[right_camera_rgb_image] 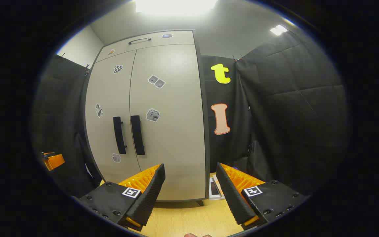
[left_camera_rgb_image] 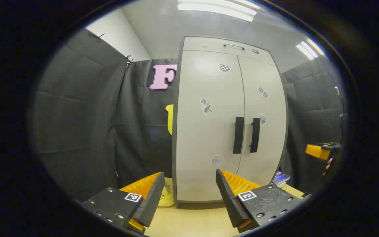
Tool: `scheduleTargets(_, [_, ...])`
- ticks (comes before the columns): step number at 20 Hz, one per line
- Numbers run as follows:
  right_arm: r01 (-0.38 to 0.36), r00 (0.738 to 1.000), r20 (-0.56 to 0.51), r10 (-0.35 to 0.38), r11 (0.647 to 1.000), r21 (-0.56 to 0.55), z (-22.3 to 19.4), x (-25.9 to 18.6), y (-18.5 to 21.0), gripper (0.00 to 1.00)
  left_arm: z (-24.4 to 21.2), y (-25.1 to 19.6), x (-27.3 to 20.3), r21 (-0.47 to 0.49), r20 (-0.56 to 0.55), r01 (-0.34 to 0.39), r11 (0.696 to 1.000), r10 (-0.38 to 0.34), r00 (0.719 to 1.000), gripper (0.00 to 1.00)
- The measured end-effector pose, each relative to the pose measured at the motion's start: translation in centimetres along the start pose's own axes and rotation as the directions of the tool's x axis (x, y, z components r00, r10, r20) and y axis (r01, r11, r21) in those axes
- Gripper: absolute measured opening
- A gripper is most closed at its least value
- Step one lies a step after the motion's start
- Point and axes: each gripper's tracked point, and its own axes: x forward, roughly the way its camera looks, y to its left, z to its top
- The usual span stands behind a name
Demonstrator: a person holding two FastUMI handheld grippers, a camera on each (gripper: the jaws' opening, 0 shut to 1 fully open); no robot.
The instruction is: Open the right door of the double-door shoe cabinet with the right hand, and open the left door with the left hand.
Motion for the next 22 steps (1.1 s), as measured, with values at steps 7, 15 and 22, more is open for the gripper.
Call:
scheduleTargets(7, [-0.010,1.000,0.001,0.010,1.000,0.000,0.0,-0.3,0.1,0.98,-0.1,-0.1,0.1,0.011,-0.008,0.026,1.000,-0.026,1.000,0.89])
scheduleTargets(15, [-0.058,0.998,0.006,0.058,0.998,-0.002,-0.3,0.0,1.4,0.98,0.3,0.0,0.0,0.010,0.016,0.034,0.999,-0.034,0.999,0.89])
scheduleTargets(22, [-0.098,0.995,0.017,0.099,0.995,-0.032,1.5,2.2,3.8,0.98,0.1,-0.1,0.0,-0.019,0.018,0.030,0.999,-0.030,0.999,0.89])
